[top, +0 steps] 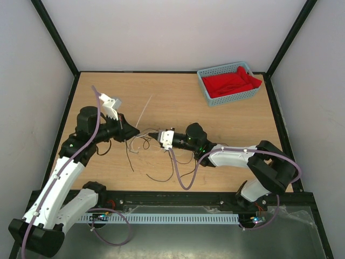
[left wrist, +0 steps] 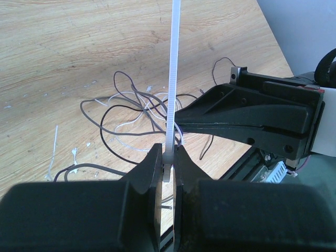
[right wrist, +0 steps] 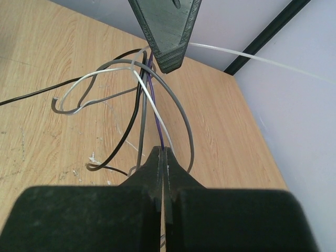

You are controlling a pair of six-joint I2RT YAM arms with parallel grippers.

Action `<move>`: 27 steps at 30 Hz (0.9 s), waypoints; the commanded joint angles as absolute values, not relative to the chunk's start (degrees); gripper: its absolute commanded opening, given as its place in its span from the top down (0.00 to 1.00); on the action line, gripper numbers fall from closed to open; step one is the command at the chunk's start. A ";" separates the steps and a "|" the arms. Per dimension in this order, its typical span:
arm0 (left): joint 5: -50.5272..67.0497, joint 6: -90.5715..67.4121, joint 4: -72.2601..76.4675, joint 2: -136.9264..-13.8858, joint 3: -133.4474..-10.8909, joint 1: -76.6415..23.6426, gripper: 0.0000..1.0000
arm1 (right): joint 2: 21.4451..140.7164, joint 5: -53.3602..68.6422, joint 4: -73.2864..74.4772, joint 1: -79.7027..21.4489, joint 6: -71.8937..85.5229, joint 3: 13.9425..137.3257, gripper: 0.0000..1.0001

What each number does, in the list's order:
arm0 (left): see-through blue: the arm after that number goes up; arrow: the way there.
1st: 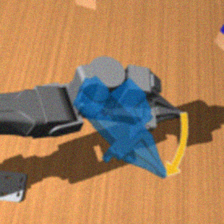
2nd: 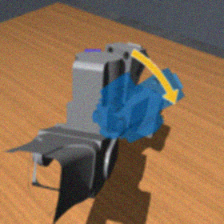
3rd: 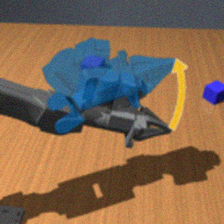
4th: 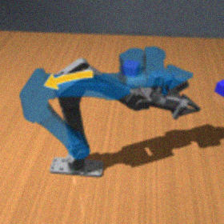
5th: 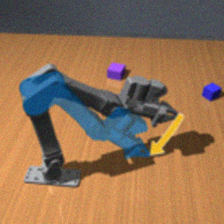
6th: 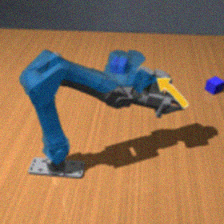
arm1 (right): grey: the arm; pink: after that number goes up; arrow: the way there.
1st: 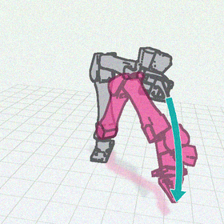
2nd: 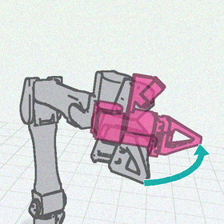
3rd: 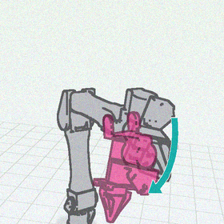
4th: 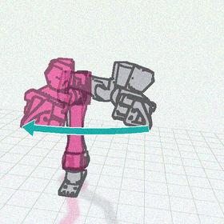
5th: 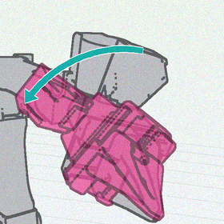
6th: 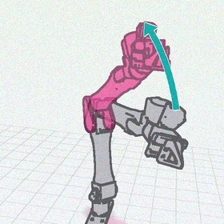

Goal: Zip-tie the wires
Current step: Adjust the cable at the center of the board.

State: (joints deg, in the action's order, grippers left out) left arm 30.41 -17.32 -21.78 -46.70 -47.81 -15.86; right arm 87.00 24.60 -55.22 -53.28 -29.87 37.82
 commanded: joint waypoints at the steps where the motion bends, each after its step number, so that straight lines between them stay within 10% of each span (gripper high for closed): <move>1: 29.64 -17.65 -20.74 -46.75 -47.31 -16.08 1.00 | 84.53 24.99 -54.24 -53.77 -29.99 38.90 1.00; 20: 25.19 -17.80 -20.55 -49.51 -46.75 -16.22 1.00 | 86.66 19.77 -38.60 -58.77 -35.66 47.62 1.00; 27: 23.91 -17.49 -20.44 -49.95 -46.59 -16.22 1.00 | 84.53 18.27 -38.70 -58.93 -35.69 46.10 0.73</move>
